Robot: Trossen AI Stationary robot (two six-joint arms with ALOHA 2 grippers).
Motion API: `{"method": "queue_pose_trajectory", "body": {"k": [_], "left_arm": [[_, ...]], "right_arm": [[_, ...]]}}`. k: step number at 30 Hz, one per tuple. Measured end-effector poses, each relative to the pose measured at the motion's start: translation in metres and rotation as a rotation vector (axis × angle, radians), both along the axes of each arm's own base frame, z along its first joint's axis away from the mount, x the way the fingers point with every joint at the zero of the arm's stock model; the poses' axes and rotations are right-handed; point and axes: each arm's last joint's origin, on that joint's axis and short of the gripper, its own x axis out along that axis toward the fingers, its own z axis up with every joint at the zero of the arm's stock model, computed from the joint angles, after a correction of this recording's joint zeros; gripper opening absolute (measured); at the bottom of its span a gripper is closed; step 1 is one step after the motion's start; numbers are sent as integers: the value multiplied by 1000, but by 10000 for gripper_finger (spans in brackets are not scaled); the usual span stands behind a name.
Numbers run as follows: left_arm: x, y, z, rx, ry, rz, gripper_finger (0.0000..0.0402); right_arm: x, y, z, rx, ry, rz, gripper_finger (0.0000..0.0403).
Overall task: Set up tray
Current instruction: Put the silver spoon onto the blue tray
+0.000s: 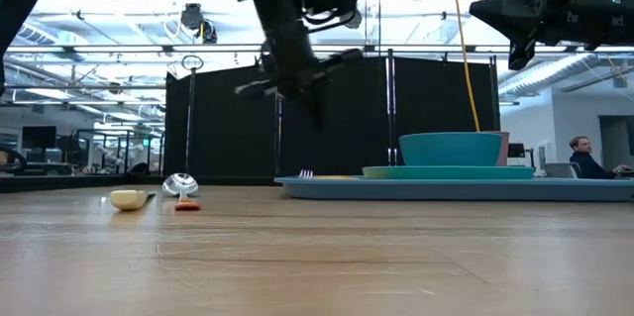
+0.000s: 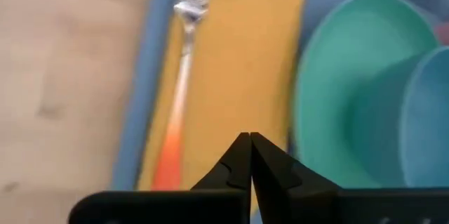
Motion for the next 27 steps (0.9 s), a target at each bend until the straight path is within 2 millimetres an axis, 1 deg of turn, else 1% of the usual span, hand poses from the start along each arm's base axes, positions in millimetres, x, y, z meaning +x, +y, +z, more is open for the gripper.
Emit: {"method": "queue_pose_trajectory", "body": {"k": [2, 5, 9, 12, 16, 23, 27], "left_arm": [[-10, -5, 3, -42, 56, 39, 4], [-24, -15, 5, -107, 147, 75, 9], [-40, -26, 4, -216, 287, 128, 13], [-48, -34, 3, -248, 364, 173, 6], [-52, -46, 3, -282, 404, 184, 8], [-54, -69, 4, -275, 401, 232, 70], [-55, -81, 3, -220, 386, 236, 102]], "right_arm": [[0, 0, 0, 0, 0, 0, 0], [0, 0, 0, 0, 0, 0, 0], [0, 0, 0, -1, 4, 0, 0], [0, 0, 0, 0, 4, 0, 0], [0, 0, -1, -1, 7, 0, 0], [0, 0, -1, -2, 8, 0, 0], [0, 0, -1, -2, 8, 0, 0]]}}
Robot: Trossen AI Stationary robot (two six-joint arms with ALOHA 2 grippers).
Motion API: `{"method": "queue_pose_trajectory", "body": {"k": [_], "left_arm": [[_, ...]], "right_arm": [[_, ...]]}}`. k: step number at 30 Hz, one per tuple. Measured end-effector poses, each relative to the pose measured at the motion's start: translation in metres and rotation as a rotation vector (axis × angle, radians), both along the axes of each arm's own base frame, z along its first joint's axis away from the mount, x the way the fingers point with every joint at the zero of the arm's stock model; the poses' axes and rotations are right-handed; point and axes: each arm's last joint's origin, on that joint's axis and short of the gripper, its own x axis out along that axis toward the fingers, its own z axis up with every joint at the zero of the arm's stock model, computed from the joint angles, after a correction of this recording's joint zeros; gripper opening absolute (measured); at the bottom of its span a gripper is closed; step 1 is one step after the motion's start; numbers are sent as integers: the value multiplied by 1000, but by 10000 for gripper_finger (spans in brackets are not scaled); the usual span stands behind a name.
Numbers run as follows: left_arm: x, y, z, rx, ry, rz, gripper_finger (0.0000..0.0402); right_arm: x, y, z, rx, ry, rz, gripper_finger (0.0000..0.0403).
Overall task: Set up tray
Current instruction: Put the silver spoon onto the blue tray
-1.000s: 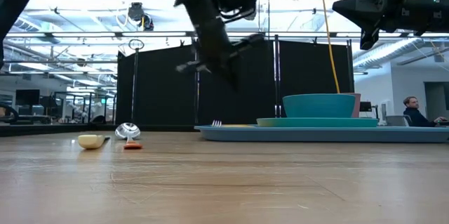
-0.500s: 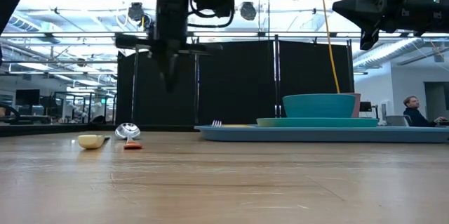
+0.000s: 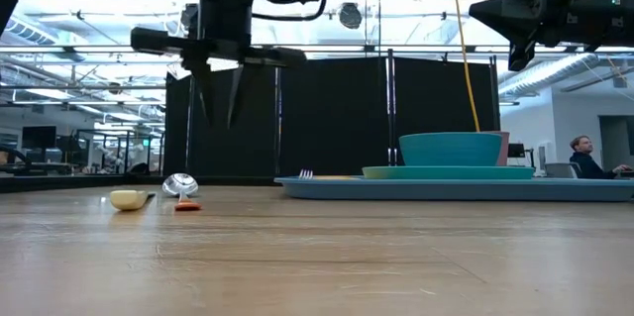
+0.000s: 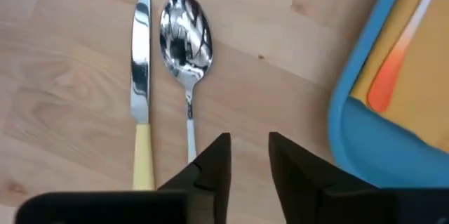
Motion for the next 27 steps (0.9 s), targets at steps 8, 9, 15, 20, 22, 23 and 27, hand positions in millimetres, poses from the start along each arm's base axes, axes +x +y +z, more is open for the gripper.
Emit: {"method": "queue_pose_trajectory", "body": {"k": [8, 9, 15, 20, 22, 23, 27], "left_arm": [[-12, -18, -21, -64, 66, 2, 117], [-14, -20, -25, -68, 71, 9, 117], [-12, -21, -41, -76, -19, 6, 118], [-16, -23, -50, -76, -21, 30, 118], [-18, -24, -54, -75, -20, 38, 118], [-19, -25, -55, -77, -19, 40, 118], [-21, -24, -56, -62, -46, 49, 118]], "right_arm": [[0, 0, 0, 0, 0, 0, 0], [0, 0, 0, 0, 0, 0, 0], [0, 0, 0, 0, 0, 0, 0], [0, 0, 0, 0, 0, 0, 0], [0, 0, 0, 0, 0, 0, 0], [0, 0, 0, 0, 0, 0, 0], [0, 0, 0, 0, 0, 0, 0]]}}
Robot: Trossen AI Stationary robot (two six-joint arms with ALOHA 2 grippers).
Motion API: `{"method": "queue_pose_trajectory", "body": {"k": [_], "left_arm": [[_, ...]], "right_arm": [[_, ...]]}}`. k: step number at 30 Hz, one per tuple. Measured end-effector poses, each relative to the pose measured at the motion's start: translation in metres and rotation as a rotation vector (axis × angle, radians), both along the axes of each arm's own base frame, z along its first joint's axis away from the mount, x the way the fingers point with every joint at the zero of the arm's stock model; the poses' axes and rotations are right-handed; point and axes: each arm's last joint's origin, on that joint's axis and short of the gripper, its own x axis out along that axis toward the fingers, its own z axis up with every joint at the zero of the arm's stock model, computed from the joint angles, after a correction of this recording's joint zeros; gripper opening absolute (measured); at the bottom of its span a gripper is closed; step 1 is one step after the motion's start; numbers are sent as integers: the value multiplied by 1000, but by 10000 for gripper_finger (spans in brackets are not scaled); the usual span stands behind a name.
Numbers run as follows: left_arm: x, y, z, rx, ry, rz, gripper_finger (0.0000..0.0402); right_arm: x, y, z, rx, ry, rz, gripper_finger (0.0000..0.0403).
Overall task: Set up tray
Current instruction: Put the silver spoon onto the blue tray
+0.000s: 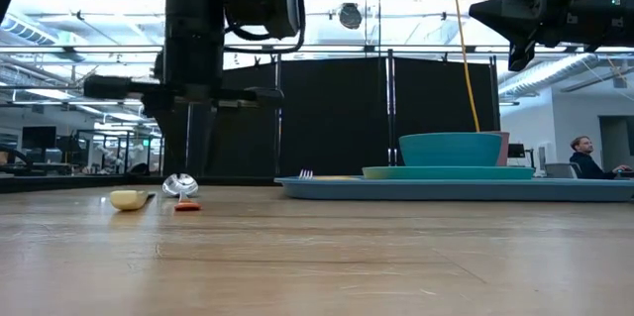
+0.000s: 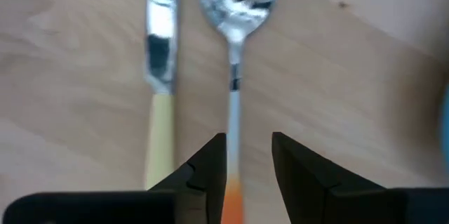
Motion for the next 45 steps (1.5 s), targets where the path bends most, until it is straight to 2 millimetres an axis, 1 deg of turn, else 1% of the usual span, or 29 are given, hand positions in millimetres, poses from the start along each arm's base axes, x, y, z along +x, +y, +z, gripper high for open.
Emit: {"method": "queue_pose_trajectory", "body": {"k": [3, 10, 16, 19, 41, 45], "left_arm": [[-4, 1, 3, 15, -23, 7, 118], [-18, 3, 0, 25, -38, 29, 118], [-23, 6, -3, 22, -96, 34, 118], [-26, 6, -8, 23, -90, 35, 118], [-27, 6, -9, 13, -96, 38, 118], [-30, 6, -13, 3, -90, 38, 118]], "right_arm": [[0, 0, 0, 0, 0, 0, 0], [0, 0, 0, 0, 2, 0, 0], [0, 0, 0, 1, -4, 0, 0], [0, 0, 1, 1, -6, 0, 0], [0, 0, 1, 1, -6, 0, 0], [0, 0, 1, 1, -6, 0, 0]]}}
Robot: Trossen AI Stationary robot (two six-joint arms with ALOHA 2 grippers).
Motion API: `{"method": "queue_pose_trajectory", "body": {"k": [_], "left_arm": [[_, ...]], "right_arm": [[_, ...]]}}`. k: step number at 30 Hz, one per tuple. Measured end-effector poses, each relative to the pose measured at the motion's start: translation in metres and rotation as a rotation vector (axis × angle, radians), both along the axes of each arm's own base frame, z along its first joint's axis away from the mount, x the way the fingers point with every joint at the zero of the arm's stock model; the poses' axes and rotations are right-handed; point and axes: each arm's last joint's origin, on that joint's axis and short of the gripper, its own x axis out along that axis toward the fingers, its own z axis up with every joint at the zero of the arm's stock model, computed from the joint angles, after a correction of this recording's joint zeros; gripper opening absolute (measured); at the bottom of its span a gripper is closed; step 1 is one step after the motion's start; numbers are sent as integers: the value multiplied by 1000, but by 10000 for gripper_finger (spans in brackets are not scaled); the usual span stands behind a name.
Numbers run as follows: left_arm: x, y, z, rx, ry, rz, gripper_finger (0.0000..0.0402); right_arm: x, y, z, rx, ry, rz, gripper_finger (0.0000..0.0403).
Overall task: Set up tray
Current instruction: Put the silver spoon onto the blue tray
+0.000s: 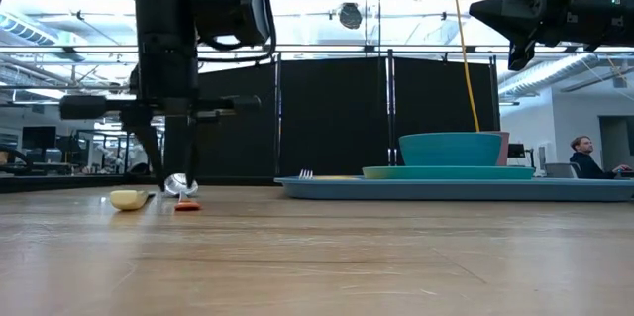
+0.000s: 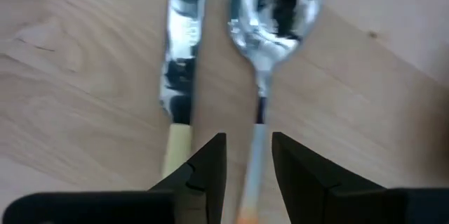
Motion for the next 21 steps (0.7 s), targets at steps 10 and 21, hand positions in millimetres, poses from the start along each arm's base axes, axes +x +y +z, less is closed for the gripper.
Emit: {"method": "queue_pose_trajectory", "body": {"k": [10, 21], "left_arm": [[-1, 0, -16, -2, -101, -2, 118], [-1, 3, -17, -15, -94, 3, 118]], "right_arm": [[0, 0, 0, 0, 0, 0, 0], [0, 0, 0, 0, 0, 0, 0]]}}
